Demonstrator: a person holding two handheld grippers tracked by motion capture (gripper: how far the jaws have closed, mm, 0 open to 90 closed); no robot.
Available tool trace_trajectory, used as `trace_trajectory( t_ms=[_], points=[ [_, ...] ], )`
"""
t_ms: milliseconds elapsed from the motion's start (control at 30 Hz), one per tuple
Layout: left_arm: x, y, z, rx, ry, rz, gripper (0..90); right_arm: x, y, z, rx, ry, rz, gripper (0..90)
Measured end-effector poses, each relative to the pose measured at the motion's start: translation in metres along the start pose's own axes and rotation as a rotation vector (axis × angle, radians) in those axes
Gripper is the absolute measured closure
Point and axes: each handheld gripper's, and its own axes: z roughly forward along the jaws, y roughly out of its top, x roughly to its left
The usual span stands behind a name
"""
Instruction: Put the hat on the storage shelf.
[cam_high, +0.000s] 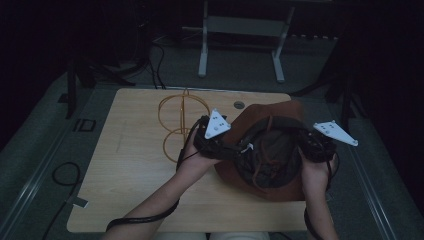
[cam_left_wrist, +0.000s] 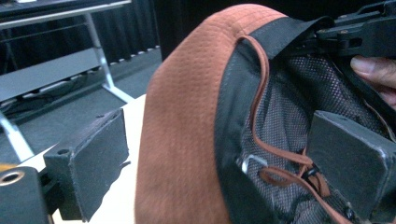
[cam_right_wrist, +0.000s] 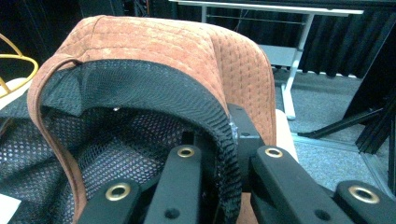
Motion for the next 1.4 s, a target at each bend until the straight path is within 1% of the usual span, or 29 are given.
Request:
trace_trajectory(
  t_ms=[33, 133, 200, 233, 267, 333, 367, 433, 467, 500, 533, 567, 600, 633, 667, 700, 767, 833, 900, 967, 1000, 1067, 1200, 1267, 1300, 1400],
  points=[
    [-0.001, 0.000, 0.003, 0.004, -0.001, 0.007, 6.3, 0.000, 0.000, -0.001, -0.004, 0.002, -0.001, 84.6],
    [-0.003, -0.001, 0.015, 0.020, -0.005, 0.004, 6.3, 0.001, 0.000, -0.002, -0.002, 0.009, -0.004, 84.6],
    [-0.003, -0.003, 0.022, 0.034, 0.011, 0.015, 7.7, 0.002, -0.001, -0.002, -0.002, 0.012, -0.004, 84.6],
    [-0.003, -0.005, 0.027, 0.041, 0.011, 0.013, 7.9, 0.003, -0.001, -0.003, -0.002, 0.014, -0.005, 84.6],
    [-0.003, -0.006, 0.031, 0.052, 0.022, 0.016, 8.3, 0.003, -0.001, -0.003, -0.003, 0.018, -0.006, 84.6],
    [-0.003, -0.009, 0.038, 0.066, 0.034, 0.025, 11.6, 0.005, -0.002, -0.004, -0.002, 0.017, -0.012, 84.6],
    [-0.003, -0.010, 0.040, 0.073, 0.044, 0.026, 13.5, 0.006, -0.002, -0.004, -0.001, 0.022, -0.012, 84.6],
    [-0.003, -0.012, 0.046, 0.089, 0.045, 0.031, 14.6, 0.007, -0.002, -0.004, -0.001, 0.027, -0.014, 84.6],
    [-0.003, -0.013, 0.049, 0.101, 0.055, 0.035, 15.7, 0.008, -0.003, -0.004, -0.001, 0.030, -0.015, 84.6],
    [-0.003, -0.013, 0.052, 0.109, 0.052, 0.034, 15.9, 0.009, -0.003, -0.004, -0.001, 0.031, -0.015, 84.6],
    [-0.004, -0.014, 0.055, 0.129, 0.059, 0.040, 16.5, 0.009, -0.003, -0.004, 0.000, 0.033, -0.013, 84.6],
    [-0.005, -0.015, 0.057, 0.139, 0.072, 0.042, 19.6, 0.010, -0.003, -0.004, 0.000, 0.034, -0.013, 84.6],
    [-0.005, -0.015, 0.058, 0.143, 0.069, 0.039, 20.8, 0.010, -0.004, -0.004, 0.000, 0.036, -0.011, 84.6],
    [-0.006, -0.015, 0.060, 0.157, 0.075, 0.038, 21.1, 0.010, -0.004, -0.004, 0.001, 0.037, -0.012, 84.6],
    [-0.007, -0.016, 0.063, 0.166, 0.085, 0.039, 23.2, 0.011, -0.004, -0.004, 0.000, 0.037, -0.014, 84.6],
    [-0.007, -0.016, 0.064, 0.175, 0.081, 0.034, 25.6, 0.011, -0.005, -0.004, 0.000, 0.036, -0.013, 84.5],
    [-0.009, -0.016, 0.067, 0.185, 0.106, 0.035, 31.2, 0.012, -0.005, -0.005, 0.000, 0.037, -0.011, 84.6],
    [-0.009, -0.016, 0.069, 0.185, 0.124, 0.025, 37.2, 0.012, -0.005, -0.005, -0.001, 0.036, -0.012, 84.6],
    [-0.009, -0.017, 0.070, 0.184, 0.137, 0.019, 46.0, 0.011, -0.006, -0.006, -0.002, 0.037, -0.012, 84.6],
    [-0.010, -0.017, 0.071, 0.195, 0.153, 0.024, 52.1, 0.011, -0.007, -0.006, -0.002, 0.036, -0.012, 84.5],
    [-0.010, -0.016, 0.072, 0.198, 0.159, 0.028, 58.3, 0.011, -0.007, -0.007, -0.002, 0.038, -0.012, 84.5],
    [-0.011, -0.016, 0.073, 0.196, 0.173, 0.030, 65.9, 0.012, -0.007, -0.007, -0.001, 0.033, -0.016, 84.5],
    [-0.012, -0.014, 0.074, 0.192, 0.189, 0.032, 78.2, 0.013, -0.007, -0.008, -0.001, 0.036, -0.014, 84.5],
    [-0.012, -0.012, 0.074, 0.187, 0.198, 0.032, 83.2, 0.014, -0.008, -0.008, -0.005, 0.036, -0.011, 84.4],
    [-0.013, -0.011, 0.074, 0.189, 0.209, 0.043, 85.6, 0.015, -0.009, -0.009, -0.004, 0.035, -0.016, 84.4],
    [-0.013, -0.008, 0.073, 0.181, 0.221, 0.051, 86.3, 0.016, -0.010, -0.010, -0.009, 0.031, -0.015, 84.3]
  ],
)
